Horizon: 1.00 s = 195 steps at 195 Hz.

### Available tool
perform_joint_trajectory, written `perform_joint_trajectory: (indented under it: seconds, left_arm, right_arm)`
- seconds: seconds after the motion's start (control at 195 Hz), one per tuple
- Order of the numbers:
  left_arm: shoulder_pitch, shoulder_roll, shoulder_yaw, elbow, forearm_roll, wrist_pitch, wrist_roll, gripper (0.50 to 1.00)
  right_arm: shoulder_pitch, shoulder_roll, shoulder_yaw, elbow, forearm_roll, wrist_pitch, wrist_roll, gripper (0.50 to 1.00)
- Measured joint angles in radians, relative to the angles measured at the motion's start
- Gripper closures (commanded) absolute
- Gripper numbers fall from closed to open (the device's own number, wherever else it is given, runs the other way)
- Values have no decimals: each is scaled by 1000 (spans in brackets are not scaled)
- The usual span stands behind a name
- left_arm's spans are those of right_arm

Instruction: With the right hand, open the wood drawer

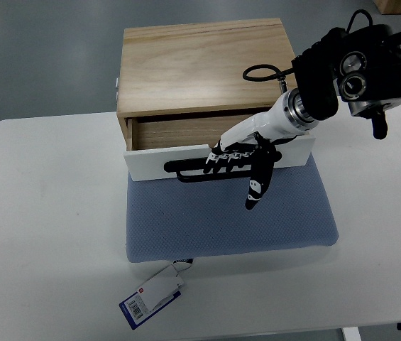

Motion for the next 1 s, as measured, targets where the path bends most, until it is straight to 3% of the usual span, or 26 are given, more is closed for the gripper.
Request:
perform_joint_trajectory:
  seconds: [0.686, 0.998]
  left_arm:
    - [0, 0, 0, 0, 0, 0, 0, 500]
    - [0, 0, 0, 0, 0, 0, -1, 500]
  right_arm:
    - [93, -43, 17, 18, 0, 13, 5, 587]
    - [144, -135, 117, 15, 38, 36, 12, 583]
